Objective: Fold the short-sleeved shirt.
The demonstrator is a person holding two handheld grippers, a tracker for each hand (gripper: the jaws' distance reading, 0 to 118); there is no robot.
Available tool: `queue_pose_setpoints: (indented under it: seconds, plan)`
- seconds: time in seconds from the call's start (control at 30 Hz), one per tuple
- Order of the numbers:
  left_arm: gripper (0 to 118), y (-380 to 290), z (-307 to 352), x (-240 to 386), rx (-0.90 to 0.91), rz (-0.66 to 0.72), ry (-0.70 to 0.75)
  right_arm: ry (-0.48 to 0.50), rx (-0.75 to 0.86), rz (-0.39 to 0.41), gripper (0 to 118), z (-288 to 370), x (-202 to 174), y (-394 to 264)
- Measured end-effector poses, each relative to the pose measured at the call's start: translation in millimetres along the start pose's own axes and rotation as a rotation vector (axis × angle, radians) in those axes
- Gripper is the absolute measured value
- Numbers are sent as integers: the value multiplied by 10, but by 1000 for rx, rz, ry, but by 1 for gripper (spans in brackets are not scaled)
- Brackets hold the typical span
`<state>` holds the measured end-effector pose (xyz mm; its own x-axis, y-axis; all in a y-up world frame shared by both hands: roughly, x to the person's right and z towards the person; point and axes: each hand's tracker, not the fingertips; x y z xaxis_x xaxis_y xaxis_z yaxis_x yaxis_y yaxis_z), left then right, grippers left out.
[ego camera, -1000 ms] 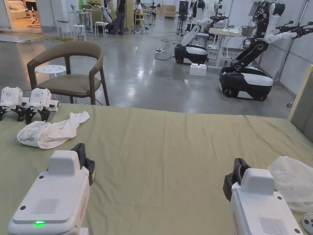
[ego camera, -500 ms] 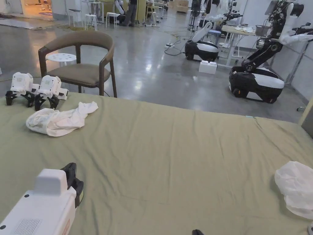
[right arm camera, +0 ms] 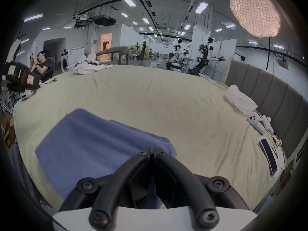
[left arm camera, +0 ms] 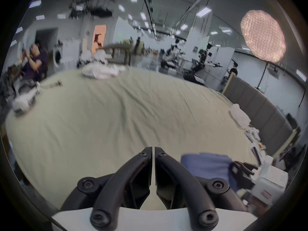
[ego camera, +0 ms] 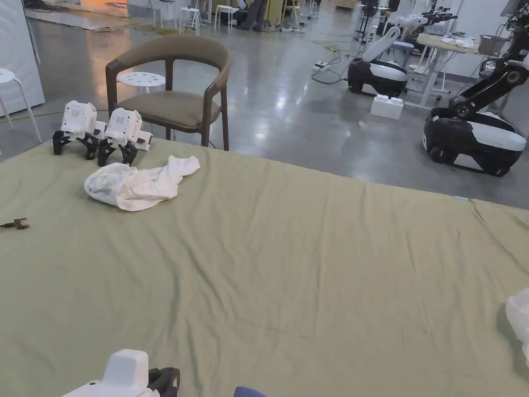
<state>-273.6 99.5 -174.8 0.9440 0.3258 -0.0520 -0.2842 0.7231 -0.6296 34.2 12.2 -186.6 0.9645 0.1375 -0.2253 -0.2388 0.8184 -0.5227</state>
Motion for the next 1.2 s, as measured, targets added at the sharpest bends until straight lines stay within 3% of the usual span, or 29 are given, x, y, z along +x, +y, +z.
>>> queue_pose_setpoints:
  seconds: [0.07, 0.17, 0.23, 0.33, 0.53, 0.6, 0.67, 0.73, 0.83, 1.07, 1.2]
  plan:
    - [32, -27, -62, -99, -80, 45, -116, -3, 3, -10, 2, -21, 19, -45]
    - [74, -20, -228, -309, -190, 182, -278, 0, -9, -12, 2, -22, 42, -41]
    - [84, -5, -366, -430, -242, 270, -370, 2, -12, -14, 1, -38, 48, -41]
    - [85, -10, -593, -519, -304, 311, -487, 7, -19, -21, 1, -52, 61, -41]
    - [84, -95, -1151, -448, -548, 355, -636, 32, -28, -32, 1, -69, 124, -28]
    - [79, -140, -1242, -412, -546, 368, -683, 47, -35, -45, 1, -75, 170, -24]
    - [69, -134, -1293, -405, -522, 398, -700, 54, -36, -42, 1, -64, 169, -9]
    - [45, -172, -1340, -342, -525, 419, -669, 55, -36, -28, 1, -61, 163, -10]
    - [26, -250, -1284, -300, -494, 392, -649, 56, -36, -15, 1, -75, 154, -24]
    - [19, -241, -986, -340, -413, 442, -677, 68, -31, 23, 1, -37, 147, 83]
    - [19, 3, -713, -447, -382, 434, -663, 42, 59, 24, 1, 70, 219, 414]
